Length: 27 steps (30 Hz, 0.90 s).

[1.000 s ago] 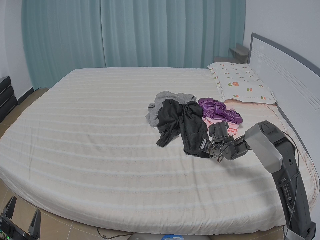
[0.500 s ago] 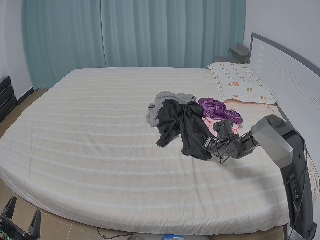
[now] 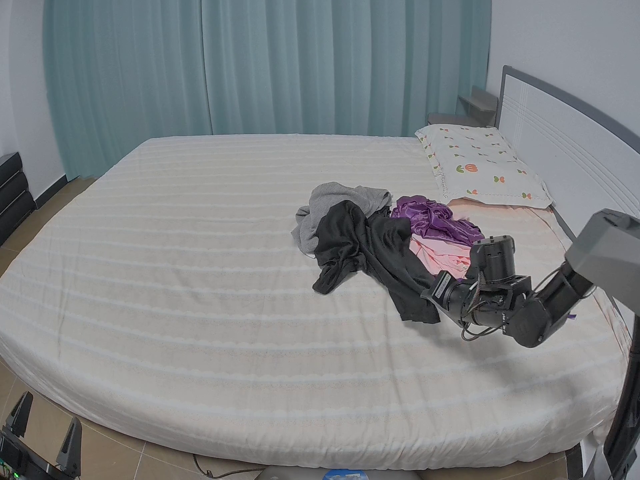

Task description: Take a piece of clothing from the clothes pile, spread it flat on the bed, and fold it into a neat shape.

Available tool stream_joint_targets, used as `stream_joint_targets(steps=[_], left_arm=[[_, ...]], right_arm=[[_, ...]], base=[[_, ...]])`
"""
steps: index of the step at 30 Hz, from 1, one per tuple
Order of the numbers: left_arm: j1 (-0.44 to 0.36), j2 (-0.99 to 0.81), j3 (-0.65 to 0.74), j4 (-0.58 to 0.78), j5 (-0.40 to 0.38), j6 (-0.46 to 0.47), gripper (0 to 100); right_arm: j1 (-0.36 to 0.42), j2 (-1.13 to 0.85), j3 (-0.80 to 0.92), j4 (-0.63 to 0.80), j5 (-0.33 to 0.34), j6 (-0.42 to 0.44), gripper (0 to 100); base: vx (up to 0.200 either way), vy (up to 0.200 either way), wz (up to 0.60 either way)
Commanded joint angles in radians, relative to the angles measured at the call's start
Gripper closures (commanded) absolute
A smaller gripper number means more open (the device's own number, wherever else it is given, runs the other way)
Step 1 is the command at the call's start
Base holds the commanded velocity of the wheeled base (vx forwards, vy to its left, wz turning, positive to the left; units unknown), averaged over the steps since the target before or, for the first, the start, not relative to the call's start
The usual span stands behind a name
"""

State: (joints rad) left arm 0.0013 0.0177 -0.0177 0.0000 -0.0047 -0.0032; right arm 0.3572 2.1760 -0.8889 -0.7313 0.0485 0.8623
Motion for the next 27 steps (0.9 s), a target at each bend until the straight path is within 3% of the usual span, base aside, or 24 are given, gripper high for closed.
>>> stream_joint_targets(steps=[1, 6, 16, 18, 20, 23, 26, 27], left_arm=[[0.0, -0.012, 0.018, 0.0, 0.0, 0.003, 0], [0.0, -0.012, 0.018, -0.002, -0.001, 0.003, 0], [0.002, -0.013, 0.018, -0.003, 0.002, 0.011, 0], [0.0, -0.013, 0.012, -0.02, -0.006, 0.048, 0], [-0.003, 0.034, -0.15, -0.072, -0.032, 0.035, 0], [-0.01, 0.249, -0.355, -0.072, -0.078, -0.055, 0], [-0.012, 0.361, -0.383, -0.08, -0.132, -0.06, 0], [-0.015, 0.45, -0.375, -0.071, -0.195, -0.063, 0]], right_arm=[[0.065, -0.262, 0.176, -0.092, 0.011, 0.014, 100], [0.081, -0.439, 0.2, -0.079, 0.01, 0.01, 100], [0.172, -0.556, 0.191, -0.082, 0.004, 0.007, 100], [0.186, -0.581, 0.191, -0.086, 0.002, 0.004, 100], [0.193, -0.608, 0.191, -0.088, 0.004, 0.001, 100], [0.193, -0.627, 0.188, -0.088, 0.01, -0.006, 100], [0.195, -0.631, 0.189, -0.089, 0.007, -0.014, 100], [0.198, -0.633, 0.189, -0.091, 0.005, -0.014, 100]], base=[[0.0, 0.0, 0.0], [0.0, 0.0, 0.0], [0.0, 0.0, 0.0], [0.0, 0.0, 0.0], [0.0, 0.0, 0.0], [0.0, 0.0, 0.0], [0.0, 0.0, 0.0], [0.0, 0.0, 0.0]])
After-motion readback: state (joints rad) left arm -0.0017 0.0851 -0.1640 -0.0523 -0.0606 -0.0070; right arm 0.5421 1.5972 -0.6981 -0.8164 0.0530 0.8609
